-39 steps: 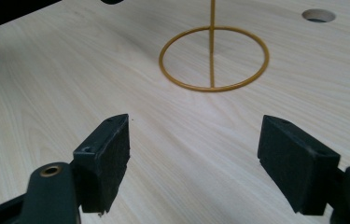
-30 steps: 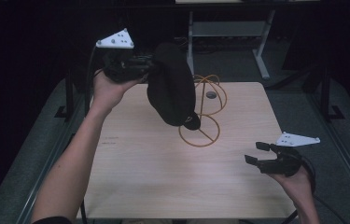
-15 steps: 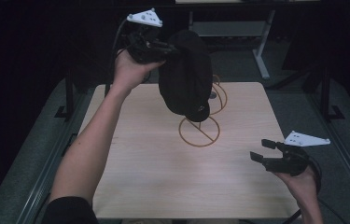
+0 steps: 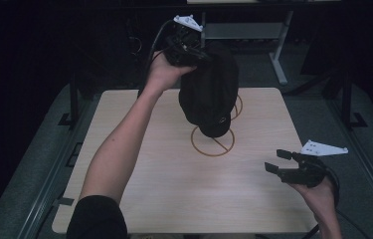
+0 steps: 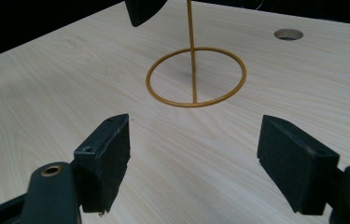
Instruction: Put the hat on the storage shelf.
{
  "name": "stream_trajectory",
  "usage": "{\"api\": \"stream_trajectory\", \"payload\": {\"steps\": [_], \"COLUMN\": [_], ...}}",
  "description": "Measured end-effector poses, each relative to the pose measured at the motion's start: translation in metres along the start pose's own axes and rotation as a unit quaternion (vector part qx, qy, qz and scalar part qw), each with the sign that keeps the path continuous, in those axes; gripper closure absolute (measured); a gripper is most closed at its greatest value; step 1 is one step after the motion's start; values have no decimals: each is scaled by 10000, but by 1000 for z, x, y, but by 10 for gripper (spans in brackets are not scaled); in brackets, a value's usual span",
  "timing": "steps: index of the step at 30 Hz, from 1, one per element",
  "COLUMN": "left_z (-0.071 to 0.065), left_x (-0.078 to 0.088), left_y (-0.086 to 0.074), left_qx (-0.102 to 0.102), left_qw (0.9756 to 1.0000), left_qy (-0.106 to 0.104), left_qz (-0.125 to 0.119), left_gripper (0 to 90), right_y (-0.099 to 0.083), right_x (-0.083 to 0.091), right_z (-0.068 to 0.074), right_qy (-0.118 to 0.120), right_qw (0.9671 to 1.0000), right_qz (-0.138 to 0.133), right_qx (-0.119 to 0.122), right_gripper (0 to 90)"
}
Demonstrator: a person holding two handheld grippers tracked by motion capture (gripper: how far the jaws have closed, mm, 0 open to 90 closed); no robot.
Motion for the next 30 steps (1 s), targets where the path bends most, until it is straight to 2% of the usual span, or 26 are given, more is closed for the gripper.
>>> {"api": "stream_trajectory", "payload": {"steps": [6, 12, 14, 16, 18, 23, 30], "left_z": [0, -1, -2, -5, -6, -7, -9], "left_x": [-23, -50, -59, -66, -72, -75, -64], "left_y": [1, 1, 2, 1, 1, -1, 1], "left_qx": [34, 194, 290, 273, 251, 282, 237], "left_qw": [9998, 9992, 9989, 9986, 9985, 9981, 9984], "left_qy": [-35, -88, -135, -226, -196, -192, -178], "left_qz": [204, 353, 355, 394, 446, 504, 478], "left_gripper": [862, 855, 823, 779, 714, 639, 603], "right_y": [-1, -2, -3, -4, -4, -5, -6], "right_x": [0, -1, -1, -2, -3, -3, -5], "right_z": [-6, -9, -9, -9, -8, -7, -7], "right_qy": [-98, -104, -101, -96, -85, -99, -84], "right_qw": [9999, 9999, 9999, 9999, 9999, 9999, 9999], "right_qz": [-42, -40, -52, -22, 0, -9, 32], "right_qx": [-63, -112, -119, -121, -114, -127, -107], "right_gripper": [262, 262, 262, 262, 262, 262, 258]}}
Point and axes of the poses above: each handheld gripper's, and its own axes: x roughly backward along the jaws, y roughly out of its top, z roughly to its left, the point moved 7 cm from there along -x, roughly forward along the jaws, and after that the axes turned 3 degrees about x, right-handed, at the moved point
